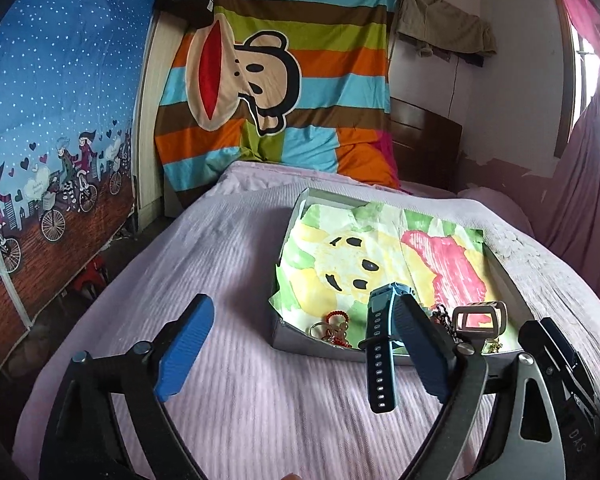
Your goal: Organize jewelry
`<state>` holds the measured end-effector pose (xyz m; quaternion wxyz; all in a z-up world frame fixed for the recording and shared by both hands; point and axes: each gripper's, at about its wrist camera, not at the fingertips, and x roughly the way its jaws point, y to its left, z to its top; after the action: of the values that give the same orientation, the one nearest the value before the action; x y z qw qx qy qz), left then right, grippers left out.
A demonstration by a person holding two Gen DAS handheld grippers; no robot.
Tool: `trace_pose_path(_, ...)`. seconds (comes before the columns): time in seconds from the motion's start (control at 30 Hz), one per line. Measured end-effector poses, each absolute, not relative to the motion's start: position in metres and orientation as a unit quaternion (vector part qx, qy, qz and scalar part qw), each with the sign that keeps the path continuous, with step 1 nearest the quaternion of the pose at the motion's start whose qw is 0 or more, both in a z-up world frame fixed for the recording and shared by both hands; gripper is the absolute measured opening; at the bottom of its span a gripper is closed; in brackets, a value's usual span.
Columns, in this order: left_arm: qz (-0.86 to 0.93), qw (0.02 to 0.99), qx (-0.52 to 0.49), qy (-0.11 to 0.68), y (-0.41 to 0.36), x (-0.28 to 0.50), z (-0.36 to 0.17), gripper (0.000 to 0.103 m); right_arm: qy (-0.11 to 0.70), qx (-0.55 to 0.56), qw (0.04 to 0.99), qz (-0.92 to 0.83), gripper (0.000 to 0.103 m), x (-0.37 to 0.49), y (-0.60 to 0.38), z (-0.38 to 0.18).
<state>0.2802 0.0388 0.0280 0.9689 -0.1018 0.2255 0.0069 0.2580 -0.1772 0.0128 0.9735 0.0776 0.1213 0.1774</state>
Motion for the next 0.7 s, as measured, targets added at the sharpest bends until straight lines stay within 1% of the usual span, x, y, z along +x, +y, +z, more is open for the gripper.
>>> trace_pose_path(0.07, 0.011, 0.971, -0.102, 0.214, 0.041, 0.27, 0.033, 0.093, 0.116, 0.075, 0.974, 0.177, 0.084, 0.254, -0.177, 0.017)
trace_pose_path(0.13, 0.014, 0.973, -0.101, 0.207, 0.042, 0.262, 0.037, 0.094, 0.114, 0.072, 0.975, 0.175, 0.094, 0.25, -0.177, 0.02)
trace_pose_path(0.27, 0.016, 0.976, -0.09, 0.196, 0.04, 0.246, 0.044, 0.094, 0.11, 0.063, 0.977, 0.174, 0.102, 0.243, -0.176, 0.025)
trace_pose_path(0.7, 0.018, 0.984, -0.072, 0.161, 0.038, 0.194, 0.07, 0.095, 0.1, 0.07, 0.978, 0.171, 0.103, 0.211, -0.19, 0.048)
